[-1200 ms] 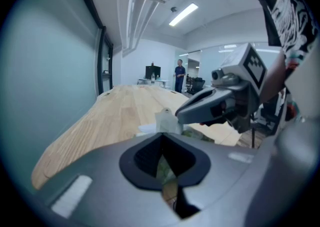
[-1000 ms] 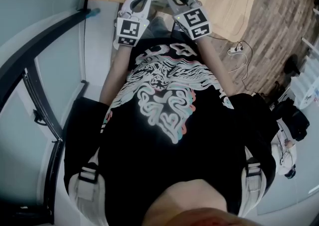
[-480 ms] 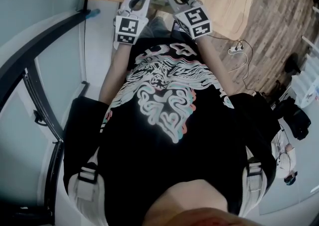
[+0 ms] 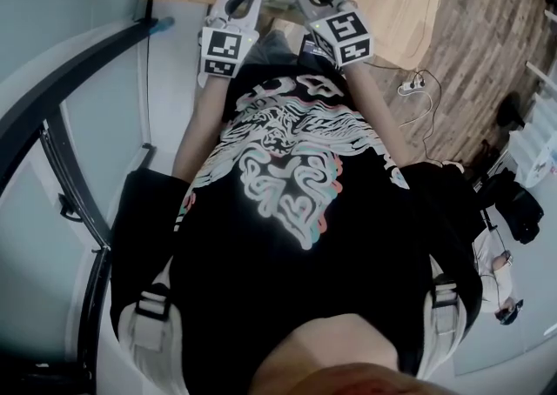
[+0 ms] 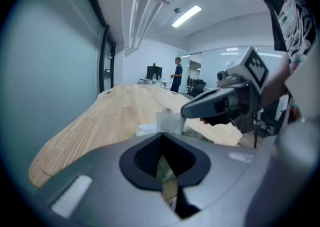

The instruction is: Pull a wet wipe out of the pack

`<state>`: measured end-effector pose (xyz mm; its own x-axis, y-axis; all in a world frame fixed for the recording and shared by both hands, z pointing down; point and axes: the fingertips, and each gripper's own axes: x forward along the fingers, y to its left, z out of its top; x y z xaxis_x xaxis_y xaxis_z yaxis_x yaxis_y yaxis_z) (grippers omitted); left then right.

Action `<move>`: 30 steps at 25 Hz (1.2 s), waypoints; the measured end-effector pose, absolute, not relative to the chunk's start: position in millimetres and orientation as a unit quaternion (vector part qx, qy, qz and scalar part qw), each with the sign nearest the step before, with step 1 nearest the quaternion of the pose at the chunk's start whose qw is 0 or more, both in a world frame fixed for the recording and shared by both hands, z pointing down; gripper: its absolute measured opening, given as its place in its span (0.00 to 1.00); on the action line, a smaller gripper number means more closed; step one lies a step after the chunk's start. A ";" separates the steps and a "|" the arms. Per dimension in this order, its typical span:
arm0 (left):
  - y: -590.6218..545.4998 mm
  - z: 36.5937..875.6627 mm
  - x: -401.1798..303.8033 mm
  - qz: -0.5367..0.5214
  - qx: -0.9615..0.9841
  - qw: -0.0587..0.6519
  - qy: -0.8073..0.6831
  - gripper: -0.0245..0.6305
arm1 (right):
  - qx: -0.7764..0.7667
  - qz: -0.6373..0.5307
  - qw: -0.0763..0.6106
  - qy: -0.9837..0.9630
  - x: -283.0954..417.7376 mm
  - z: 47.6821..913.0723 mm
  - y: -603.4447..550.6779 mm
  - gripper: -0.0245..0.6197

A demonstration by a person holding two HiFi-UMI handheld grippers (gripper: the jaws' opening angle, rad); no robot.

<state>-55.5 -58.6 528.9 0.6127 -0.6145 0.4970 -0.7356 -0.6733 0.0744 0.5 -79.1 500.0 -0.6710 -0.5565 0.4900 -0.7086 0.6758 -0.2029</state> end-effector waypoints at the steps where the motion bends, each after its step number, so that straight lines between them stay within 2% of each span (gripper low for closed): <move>1: -58.4 529.0 -55.7 0.221 0.887 0.137 -0.381 0.02 | 0.355 0.191 0.198 -0.894 0.5 500.0 -79.0 0.05; 30: -57.7 534.4 -55.9 0.226 0.885 0.154 -0.377 0.02 | 0.378 0.185 0.197 -0.886 10.8 496.3 -76.3 0.05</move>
<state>-55.9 -57.7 534.4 0.6138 -0.5973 0.5162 -0.7367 -0.6684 0.1025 10.8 -76.3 496.3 -0.6374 -0.5962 0.4880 -0.7417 0.6465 -0.1789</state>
